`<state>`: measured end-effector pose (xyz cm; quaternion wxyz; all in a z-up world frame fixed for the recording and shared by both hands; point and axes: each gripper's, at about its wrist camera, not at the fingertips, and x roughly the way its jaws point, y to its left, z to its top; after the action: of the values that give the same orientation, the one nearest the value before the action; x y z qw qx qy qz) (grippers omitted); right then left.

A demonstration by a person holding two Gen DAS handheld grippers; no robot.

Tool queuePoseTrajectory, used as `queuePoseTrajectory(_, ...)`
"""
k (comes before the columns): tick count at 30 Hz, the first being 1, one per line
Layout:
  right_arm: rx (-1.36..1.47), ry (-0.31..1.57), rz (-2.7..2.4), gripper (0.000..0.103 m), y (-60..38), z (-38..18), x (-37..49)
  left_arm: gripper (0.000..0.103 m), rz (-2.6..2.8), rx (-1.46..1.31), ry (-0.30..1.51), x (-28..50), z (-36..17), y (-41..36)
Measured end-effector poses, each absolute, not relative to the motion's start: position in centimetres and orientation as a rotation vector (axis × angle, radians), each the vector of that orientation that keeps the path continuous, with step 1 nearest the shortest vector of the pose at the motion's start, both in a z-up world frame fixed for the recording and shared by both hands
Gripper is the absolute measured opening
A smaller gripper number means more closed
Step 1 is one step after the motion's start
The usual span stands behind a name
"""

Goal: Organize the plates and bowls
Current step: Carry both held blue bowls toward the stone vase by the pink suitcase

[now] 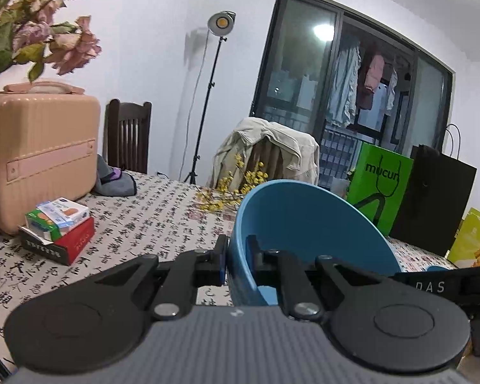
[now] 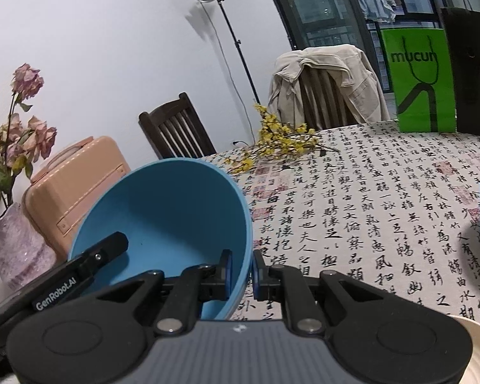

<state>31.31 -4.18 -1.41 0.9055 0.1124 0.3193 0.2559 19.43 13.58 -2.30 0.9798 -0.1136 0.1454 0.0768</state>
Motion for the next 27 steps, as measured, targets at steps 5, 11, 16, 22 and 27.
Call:
queuePoseTrajectory(5,0.223,0.661,0.548,0.012,-3.1,-1.3,31.0,0.012,0.178,-0.233,0.283,18.9,-2.3,14.4)
queuePoseTrajectory(11,0.218,0.667,0.568,0.012,-2.1,-1.2,31.0,0.012,0.196,-0.231,0.280,18.3,-2.3,15.2)
queuePoseTrajectory(16,0.214,0.672,0.582,0.012,-1.3,-1.2,31.0,0.012,0.212,-0.232,0.269,17.9,-2.4,15.7)
queuePoseTrajectory(22,0.212,0.678,0.606,0.012,-0.4,-1.1,30.9,0.012,0.237,-0.226,0.259,17.4,-2.5,16.5)
queuePoseTrajectory(27,0.207,0.689,0.631,0.012,0.6,-1.3,30.9,0.012,0.258,-0.237,0.260,17.0,-2.8,17.5)
